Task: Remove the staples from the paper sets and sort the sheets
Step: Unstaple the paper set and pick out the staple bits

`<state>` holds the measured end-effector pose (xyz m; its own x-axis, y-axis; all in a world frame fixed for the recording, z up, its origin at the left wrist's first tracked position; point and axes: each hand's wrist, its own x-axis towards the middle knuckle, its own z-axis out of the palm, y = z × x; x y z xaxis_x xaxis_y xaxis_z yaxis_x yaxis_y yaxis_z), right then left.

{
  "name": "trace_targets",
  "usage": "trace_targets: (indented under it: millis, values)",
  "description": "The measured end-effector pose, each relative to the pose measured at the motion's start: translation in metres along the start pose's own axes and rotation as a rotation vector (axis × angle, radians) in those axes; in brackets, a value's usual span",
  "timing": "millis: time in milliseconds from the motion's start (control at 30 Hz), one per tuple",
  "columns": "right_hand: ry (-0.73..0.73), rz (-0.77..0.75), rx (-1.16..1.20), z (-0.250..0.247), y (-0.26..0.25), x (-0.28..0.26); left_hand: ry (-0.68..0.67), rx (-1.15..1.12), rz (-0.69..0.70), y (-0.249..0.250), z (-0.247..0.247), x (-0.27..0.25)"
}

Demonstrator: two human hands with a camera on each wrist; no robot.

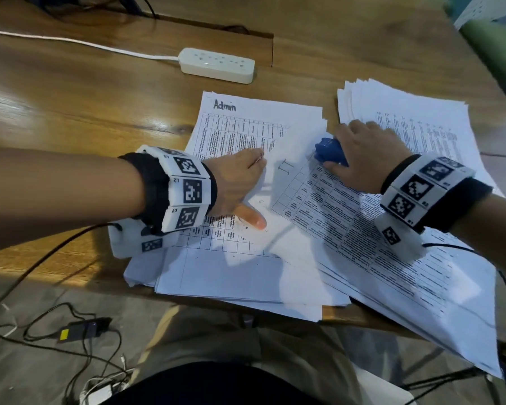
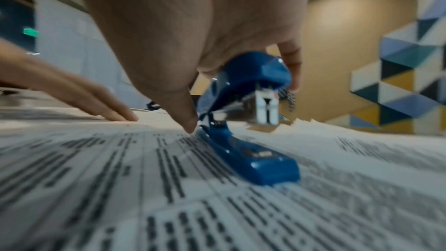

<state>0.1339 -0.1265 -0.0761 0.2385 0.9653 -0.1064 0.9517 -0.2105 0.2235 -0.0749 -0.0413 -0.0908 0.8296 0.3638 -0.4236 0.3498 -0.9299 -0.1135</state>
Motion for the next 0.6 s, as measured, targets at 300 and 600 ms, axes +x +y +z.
trace_targets:
  millis: [300, 600]
  values:
    - [0.134, -0.388, 0.231, -0.012, -0.059, -0.03, 0.185, -0.639, -0.259, 0.021, 0.004, -0.021]
    - [-0.002, -0.43, 0.446, -0.005, -0.076, -0.018, 0.135, -0.831, -0.383, 0.024, -0.001, -0.021]
